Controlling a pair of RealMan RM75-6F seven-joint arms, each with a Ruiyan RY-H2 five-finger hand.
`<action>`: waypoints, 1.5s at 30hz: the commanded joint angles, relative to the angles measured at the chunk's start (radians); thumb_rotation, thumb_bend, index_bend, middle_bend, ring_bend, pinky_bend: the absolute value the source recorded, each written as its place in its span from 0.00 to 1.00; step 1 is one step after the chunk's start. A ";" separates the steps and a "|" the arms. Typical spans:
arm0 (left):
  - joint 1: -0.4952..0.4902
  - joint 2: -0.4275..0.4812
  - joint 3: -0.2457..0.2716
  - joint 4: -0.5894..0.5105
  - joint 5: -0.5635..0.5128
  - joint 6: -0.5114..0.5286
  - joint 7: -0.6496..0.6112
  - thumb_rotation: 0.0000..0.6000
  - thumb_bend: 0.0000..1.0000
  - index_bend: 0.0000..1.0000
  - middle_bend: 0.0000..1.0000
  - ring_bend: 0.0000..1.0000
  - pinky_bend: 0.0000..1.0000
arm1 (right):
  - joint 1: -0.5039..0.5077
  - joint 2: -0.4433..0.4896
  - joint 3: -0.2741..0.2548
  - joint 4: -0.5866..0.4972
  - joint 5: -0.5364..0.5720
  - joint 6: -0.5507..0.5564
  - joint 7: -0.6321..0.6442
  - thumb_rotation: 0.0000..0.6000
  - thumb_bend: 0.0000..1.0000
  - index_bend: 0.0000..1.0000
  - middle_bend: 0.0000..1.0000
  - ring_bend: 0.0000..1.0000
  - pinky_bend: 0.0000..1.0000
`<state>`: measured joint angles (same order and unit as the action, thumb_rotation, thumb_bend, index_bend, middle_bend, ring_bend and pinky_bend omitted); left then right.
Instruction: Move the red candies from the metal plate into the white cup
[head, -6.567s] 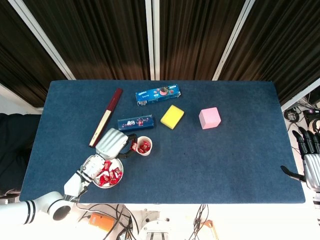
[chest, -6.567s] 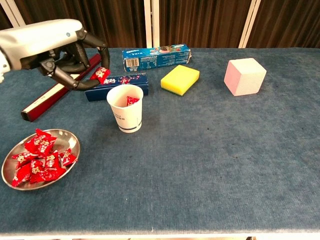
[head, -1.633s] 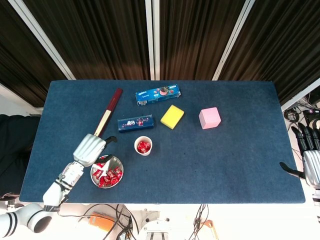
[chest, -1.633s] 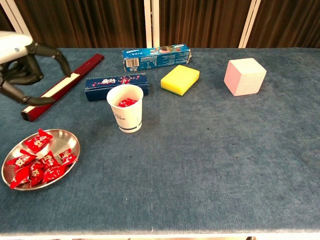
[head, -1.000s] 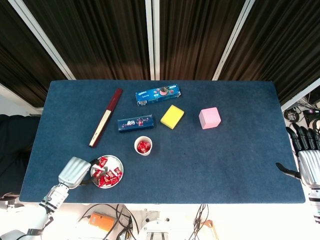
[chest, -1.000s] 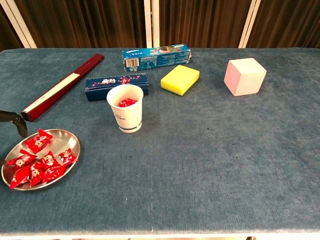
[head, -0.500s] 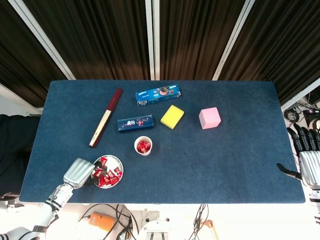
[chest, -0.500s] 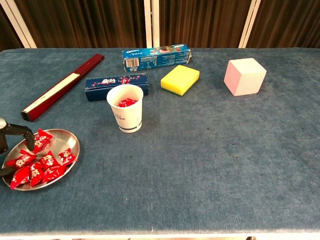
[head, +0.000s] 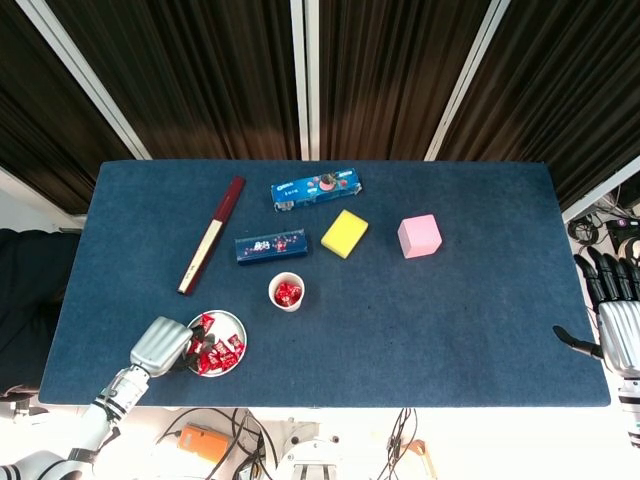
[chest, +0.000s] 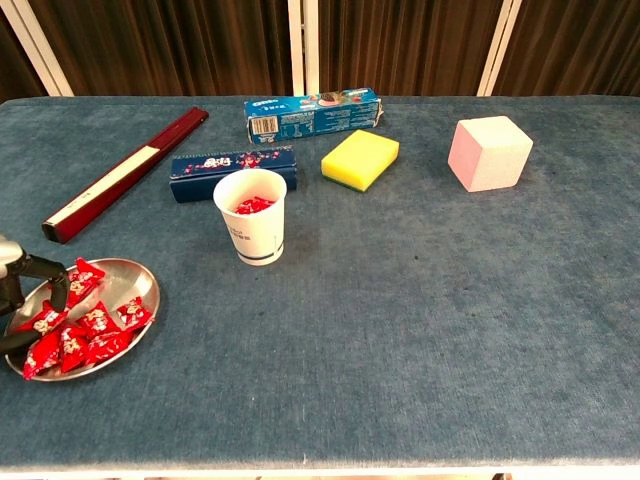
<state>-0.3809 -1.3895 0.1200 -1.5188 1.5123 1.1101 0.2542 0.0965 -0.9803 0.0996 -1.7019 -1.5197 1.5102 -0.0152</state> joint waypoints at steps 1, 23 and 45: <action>-0.001 0.004 -0.003 -0.004 0.003 -0.002 -0.019 1.00 0.40 0.54 0.95 0.85 0.82 | 0.000 0.000 0.000 0.000 0.001 -0.001 0.001 1.00 0.24 0.00 0.04 0.00 0.07; -0.251 0.002 -0.293 -0.209 -0.084 -0.112 -0.056 1.00 0.39 0.54 0.95 0.85 0.82 | -0.014 -0.002 -0.003 0.028 0.010 0.011 0.036 1.00 0.24 0.00 0.04 0.00 0.07; -0.348 -0.031 -0.298 -0.200 -0.316 -0.151 0.136 1.00 0.20 0.33 0.95 0.85 0.82 | -0.010 -0.004 0.001 0.048 0.023 -0.006 0.053 1.00 0.24 0.00 0.04 0.00 0.08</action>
<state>-0.7404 -1.4361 -0.1894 -1.7021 1.1808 0.9424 0.3945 0.0860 -0.9841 0.1005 -1.6539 -1.4962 1.5046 0.0377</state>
